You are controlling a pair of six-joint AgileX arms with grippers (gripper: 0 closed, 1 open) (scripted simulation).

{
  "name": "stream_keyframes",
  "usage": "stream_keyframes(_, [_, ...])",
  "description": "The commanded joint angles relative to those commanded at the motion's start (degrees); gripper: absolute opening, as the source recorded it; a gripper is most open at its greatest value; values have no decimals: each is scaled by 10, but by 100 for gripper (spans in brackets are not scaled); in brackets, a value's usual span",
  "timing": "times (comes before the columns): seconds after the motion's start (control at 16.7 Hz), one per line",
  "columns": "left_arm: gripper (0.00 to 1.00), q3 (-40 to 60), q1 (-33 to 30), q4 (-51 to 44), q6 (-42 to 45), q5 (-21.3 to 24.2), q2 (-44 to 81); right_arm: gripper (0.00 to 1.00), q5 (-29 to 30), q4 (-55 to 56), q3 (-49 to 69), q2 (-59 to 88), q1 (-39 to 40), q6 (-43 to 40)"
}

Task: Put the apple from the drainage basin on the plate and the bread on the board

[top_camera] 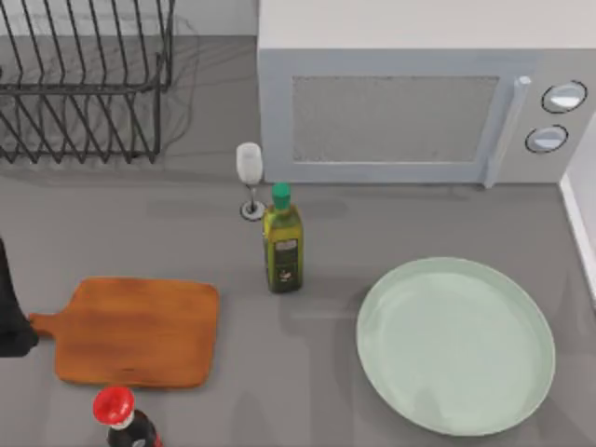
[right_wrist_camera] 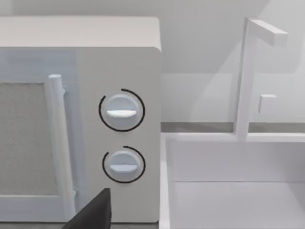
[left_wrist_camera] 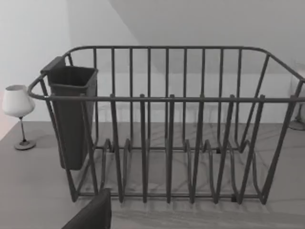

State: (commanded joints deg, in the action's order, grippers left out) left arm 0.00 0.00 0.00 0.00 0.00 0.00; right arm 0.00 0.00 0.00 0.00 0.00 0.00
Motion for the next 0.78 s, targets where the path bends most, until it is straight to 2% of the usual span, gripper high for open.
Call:
stream_keyframes(0.42, [100, 0, 0, 0, 0, 0, 0, 100, 0, -22, 32, 36, -6, -6])
stream_keyframes(0.78, [100, 0, 0, 0, 0, 0, 0, 100, 0, -144, 209, 263, -40, -38])
